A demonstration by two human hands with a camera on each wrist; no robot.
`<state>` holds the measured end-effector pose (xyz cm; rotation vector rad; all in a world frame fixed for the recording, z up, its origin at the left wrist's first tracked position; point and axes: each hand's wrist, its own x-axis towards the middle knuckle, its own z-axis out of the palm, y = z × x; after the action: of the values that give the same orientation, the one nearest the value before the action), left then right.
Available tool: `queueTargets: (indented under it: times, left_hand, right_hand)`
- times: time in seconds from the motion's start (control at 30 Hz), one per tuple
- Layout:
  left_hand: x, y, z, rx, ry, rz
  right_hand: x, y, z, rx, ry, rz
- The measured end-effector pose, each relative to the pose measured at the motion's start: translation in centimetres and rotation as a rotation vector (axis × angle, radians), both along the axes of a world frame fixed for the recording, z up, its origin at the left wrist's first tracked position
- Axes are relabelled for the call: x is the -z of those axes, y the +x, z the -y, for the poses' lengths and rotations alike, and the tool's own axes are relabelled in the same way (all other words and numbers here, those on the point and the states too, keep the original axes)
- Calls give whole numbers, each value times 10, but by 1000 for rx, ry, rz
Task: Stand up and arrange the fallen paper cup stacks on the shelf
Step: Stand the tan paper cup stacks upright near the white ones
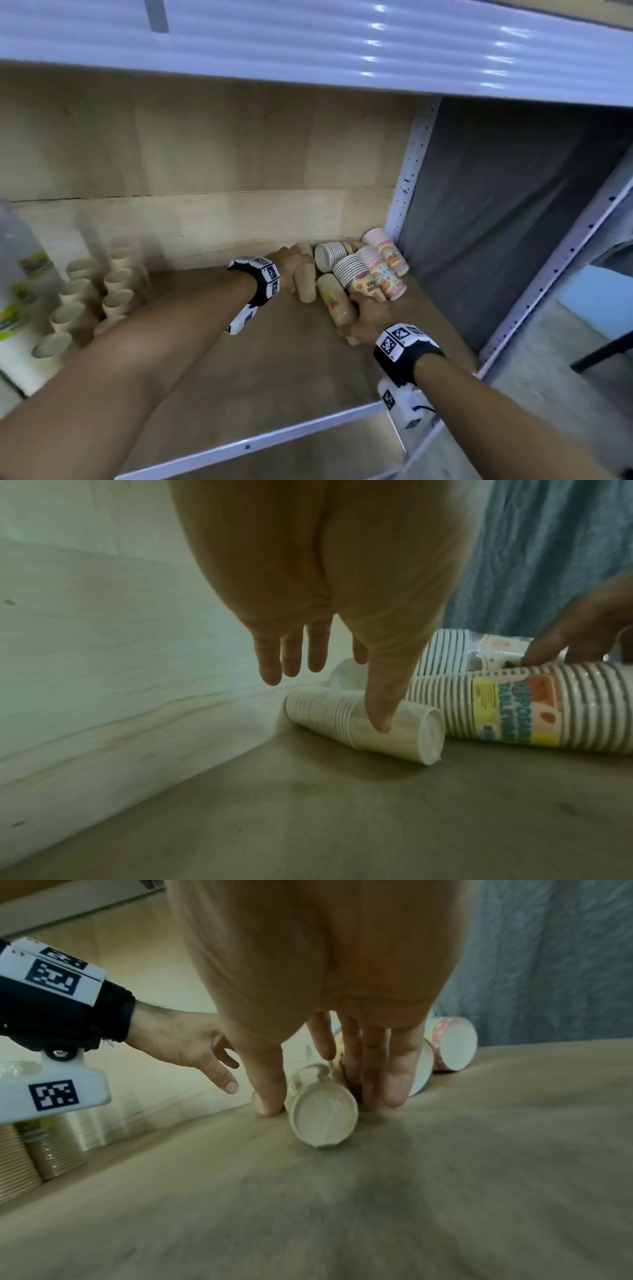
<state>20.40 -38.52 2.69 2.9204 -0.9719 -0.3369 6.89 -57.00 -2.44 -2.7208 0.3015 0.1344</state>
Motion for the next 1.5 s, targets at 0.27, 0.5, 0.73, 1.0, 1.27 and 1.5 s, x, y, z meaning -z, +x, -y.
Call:
queueTargets:
  times: [0.27,0.5,0.73,1.0,1.27,1.5]
  left_hand:
    - [12,11,13,-25,81,62]
    - [24,23,19,19,137,39]
    - [14,9,16,37,127,45]
    - [12,1,13,111,235,121]
    - [8,-8,13,121,261,127]
    - [-14,-18,5,58,126,78]
  right_hand:
    - [14,-5,3,41,127,62]
    - [17,-7,7,65,130,115]
    - [17,-6,4,97,135,122]
    - [14,-7,1,129,132,99]
    - [2,-11,0,147,91,88]
    - [-31,-9,-5,136,59,131]
